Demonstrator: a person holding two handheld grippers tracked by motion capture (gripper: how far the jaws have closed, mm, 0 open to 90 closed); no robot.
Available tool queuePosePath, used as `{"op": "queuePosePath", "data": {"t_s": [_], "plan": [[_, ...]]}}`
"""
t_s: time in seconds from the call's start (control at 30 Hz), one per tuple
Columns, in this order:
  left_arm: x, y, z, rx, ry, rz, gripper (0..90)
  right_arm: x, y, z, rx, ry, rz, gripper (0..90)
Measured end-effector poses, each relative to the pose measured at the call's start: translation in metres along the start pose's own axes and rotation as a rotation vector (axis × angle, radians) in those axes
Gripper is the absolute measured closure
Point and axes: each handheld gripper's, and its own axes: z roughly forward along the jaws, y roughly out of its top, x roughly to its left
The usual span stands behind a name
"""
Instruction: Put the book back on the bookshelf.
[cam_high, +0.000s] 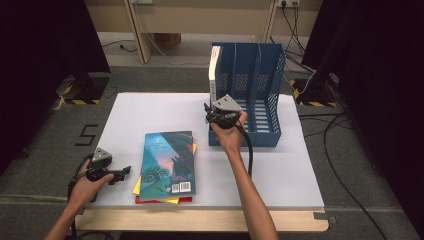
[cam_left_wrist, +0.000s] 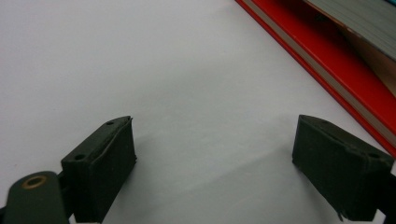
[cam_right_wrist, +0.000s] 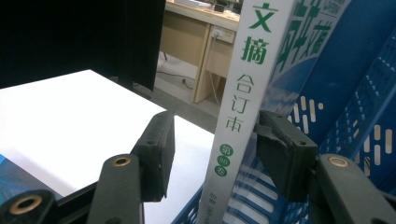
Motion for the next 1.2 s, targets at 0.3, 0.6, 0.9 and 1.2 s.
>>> {"op": "queuePosePath", "data": {"t_s": [0.3,0.6,0.9,1.2], "plan": [[0.0,0.0,0.0,0.0,0.0,0.0,12.3,-0.005,-0.002,0.0,-0.01,-0.006,0.025,44.0],[0.0,0.0,0.0,0.0,0.0,0.0,12.3,-0.011,-0.003,-0.002,-0.015,-0.011,0.062,41.4],[0.0,0.0,0.0,-0.001,0.0,-0.001,12.3,-0.012,-0.001,-0.007,-0.027,-0.01,0.053,45.7],[0.0,0.0,0.0,-0.001,0.0,-0.001,12.3,-0.014,-0.001,-0.014,-0.035,-0.002,0.023,57.3]]}}
